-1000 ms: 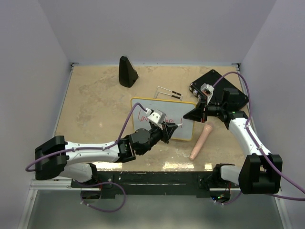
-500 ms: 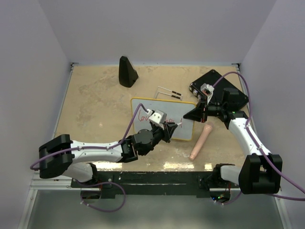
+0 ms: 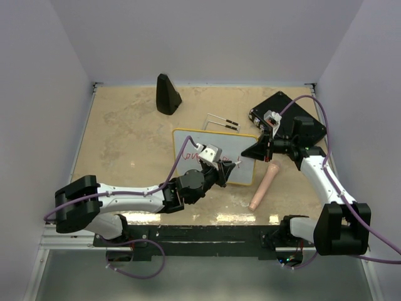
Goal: Write a sentence on the whiteboard
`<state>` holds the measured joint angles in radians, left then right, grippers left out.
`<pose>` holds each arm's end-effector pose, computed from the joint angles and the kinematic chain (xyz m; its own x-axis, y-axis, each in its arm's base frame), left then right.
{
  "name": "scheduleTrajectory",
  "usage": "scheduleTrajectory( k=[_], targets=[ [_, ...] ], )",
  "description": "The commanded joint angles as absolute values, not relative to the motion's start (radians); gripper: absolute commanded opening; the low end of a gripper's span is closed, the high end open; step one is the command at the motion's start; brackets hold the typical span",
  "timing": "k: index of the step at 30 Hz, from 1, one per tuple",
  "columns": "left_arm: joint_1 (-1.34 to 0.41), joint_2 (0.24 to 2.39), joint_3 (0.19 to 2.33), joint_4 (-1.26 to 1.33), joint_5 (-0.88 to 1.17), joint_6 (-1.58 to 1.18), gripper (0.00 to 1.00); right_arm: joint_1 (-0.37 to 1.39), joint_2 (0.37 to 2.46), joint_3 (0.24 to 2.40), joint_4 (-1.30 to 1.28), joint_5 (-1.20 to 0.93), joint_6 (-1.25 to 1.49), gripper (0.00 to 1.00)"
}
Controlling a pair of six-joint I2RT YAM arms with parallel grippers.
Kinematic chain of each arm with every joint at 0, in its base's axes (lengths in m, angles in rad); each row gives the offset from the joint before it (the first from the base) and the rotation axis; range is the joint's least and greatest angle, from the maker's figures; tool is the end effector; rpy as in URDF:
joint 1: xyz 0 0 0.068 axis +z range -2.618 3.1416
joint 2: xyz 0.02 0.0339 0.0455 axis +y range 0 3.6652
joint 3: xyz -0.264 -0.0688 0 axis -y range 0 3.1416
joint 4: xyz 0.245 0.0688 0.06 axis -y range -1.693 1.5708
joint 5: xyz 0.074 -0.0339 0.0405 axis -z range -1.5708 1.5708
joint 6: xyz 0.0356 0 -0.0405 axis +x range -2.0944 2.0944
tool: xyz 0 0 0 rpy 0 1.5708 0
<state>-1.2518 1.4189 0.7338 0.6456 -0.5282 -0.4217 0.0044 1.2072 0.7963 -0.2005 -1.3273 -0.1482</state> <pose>0.1150 -0.2910 0.2618 -0.2824 -0.2724 -0.9198 0.5991 0.6988 -0.3908 0.2422 0.0356 0.2700 -0.4502 -0.0376 -0.8921 -0.8718 0.2346 0.4301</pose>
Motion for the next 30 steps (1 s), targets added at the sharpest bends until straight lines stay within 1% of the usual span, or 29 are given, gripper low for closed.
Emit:
scheduleTrajectory(
  k=[1,12,30],
  targets=[
    [-1.256,1.427,0.773,0.687,-0.540,-0.405,0.00,0.003,1.158,0.808,-0.149,-1.425,-0.123,0.00],
    [-1.259,1.367,0.761,0.655,-0.500,-0.422,0.00,0.002,1.150,0.801,-0.120,-1.431,-0.095,0.00],
    [-1.261,1.373,0.767,0.594,-0.526,-0.428,0.00,0.003,1.149,0.799,-0.118,-1.430,-0.094,0.00]
  ],
)
